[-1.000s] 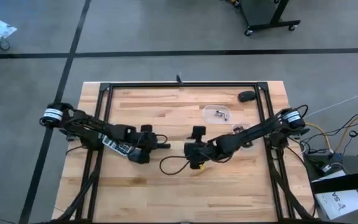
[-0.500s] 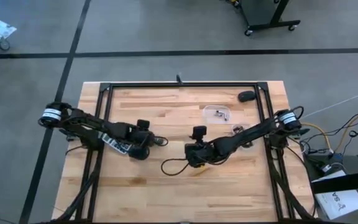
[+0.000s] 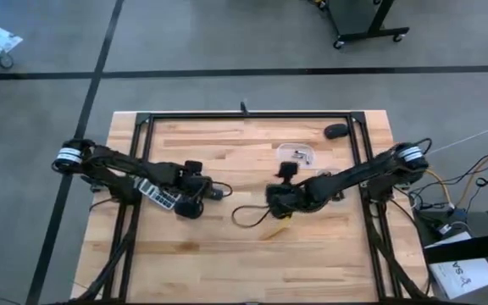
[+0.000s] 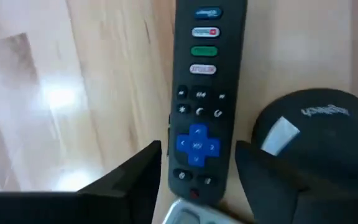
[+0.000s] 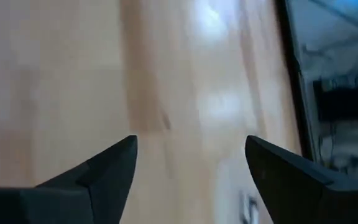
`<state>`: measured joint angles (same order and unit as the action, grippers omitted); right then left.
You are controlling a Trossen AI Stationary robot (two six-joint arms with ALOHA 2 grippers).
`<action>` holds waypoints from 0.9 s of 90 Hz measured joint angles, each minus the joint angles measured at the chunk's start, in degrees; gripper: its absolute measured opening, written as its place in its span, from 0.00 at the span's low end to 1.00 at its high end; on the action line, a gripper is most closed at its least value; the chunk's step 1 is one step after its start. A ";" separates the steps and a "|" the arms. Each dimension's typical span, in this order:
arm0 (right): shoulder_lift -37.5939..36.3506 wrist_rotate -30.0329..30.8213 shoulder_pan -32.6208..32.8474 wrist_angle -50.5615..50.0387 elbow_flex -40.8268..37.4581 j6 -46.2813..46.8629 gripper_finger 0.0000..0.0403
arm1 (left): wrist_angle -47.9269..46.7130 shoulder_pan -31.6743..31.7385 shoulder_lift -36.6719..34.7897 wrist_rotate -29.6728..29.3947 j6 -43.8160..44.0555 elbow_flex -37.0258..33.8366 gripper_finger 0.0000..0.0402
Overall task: Insert battery
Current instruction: Insert the brown battery into the black mouse battery compartment
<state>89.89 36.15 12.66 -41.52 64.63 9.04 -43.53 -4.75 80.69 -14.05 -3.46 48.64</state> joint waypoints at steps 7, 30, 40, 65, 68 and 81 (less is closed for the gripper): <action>-4.83 0.01 -2.01 0.00 -3.20 0.88 0.67 | 1.77 0.00 -0.56 0.03 2.49 1.86 0.42; -17.18 5.07 -10.54 -0.05 -8.79 0.66 0.60 | 17.19 -0.04 -3.30 5.02 3.04 1.47 0.35; -19.84 7.88 -13.97 -0.09 -9.24 -6.21 0.57 | 25.09 -0.02 -3.37 5.01 2.13 0.27 0.33; -20.35 9.26 -22.90 0.13 -9.08 -23.97 0.52 | 49.82 0.00 -2.03 5.02 -2.15 -4.43 0.29; -20.29 9.18 -24.40 0.30 -9.08 -25.45 0.52 | 51.65 0.06 -2.06 5.01 -2.23 -5.28 0.28; -19.90 7.08 -31.59 -0.08 -9.08 -32.41 0.52 | 56.49 0.17 -2.03 5.01 -2.25 -8.55 0.27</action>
<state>69.98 43.23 -18.93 -41.60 55.55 -23.36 12.96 -4.59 78.65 -9.04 -5.71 40.09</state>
